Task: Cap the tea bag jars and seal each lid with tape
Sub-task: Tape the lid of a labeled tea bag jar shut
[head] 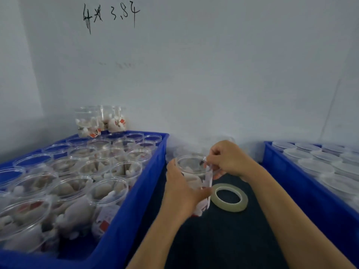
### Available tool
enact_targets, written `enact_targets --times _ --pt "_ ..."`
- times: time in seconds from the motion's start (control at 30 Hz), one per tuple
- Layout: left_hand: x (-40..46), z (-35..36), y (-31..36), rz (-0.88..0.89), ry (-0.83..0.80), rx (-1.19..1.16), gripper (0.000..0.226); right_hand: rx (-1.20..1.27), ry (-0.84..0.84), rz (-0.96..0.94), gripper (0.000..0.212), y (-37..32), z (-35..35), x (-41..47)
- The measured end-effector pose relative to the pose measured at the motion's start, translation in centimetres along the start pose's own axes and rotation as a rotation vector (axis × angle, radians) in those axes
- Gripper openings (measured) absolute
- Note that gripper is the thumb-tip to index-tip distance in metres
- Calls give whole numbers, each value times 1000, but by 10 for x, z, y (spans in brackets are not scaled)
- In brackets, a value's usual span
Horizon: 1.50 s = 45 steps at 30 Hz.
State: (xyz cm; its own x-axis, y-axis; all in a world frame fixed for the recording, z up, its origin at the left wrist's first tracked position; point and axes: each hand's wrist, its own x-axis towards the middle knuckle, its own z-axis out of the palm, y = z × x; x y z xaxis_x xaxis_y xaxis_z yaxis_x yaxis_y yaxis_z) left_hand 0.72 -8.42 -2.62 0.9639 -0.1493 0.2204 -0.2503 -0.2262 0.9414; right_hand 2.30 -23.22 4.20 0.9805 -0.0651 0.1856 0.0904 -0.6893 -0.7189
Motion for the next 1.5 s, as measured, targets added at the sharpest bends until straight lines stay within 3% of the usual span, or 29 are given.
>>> enact_targets --times 0.13,0.27,0.53,0.7,0.8,0.9,1.0,1.07,1.13,1.2,1.33,1.5 --pt "22 36 -39 -24 31 -106 85 -58 44 68 28 41 14 8" --pt "36 49 -71 30 -54 -183 87 -52 148 138 23 66 25 13" --pt "60 53 -95 88 -132 -225 85 -32 159 169 27 83 27 22" --pt "63 50 -105 91 -199 -212 88 324 -53 227 37 98 17 36" --pt "60 50 -109 91 -188 -171 87 440 44 244 33 114 26 57" --pt "60 49 -111 94 -143 -242 81 258 152 175 18 135 47 86" --pt "62 48 -113 80 -32 -307 78 -48 154 45 9 148 71 115" --pt "64 48 -114 86 5 -321 78 -286 109 -35 10 152 85 134" --pt "65 48 -116 100 13 -331 79 -462 37 -41 29 155 97 151" --pt "63 49 -113 108 4 -349 81 -498 1 10 43 159 104 163" --pt "65 48 -113 96 1 -372 80 -496 41 -15 32 165 117 170" --pt "66 50 -118 117 -4 -354 80 -614 34 -149 39 165 117 163"
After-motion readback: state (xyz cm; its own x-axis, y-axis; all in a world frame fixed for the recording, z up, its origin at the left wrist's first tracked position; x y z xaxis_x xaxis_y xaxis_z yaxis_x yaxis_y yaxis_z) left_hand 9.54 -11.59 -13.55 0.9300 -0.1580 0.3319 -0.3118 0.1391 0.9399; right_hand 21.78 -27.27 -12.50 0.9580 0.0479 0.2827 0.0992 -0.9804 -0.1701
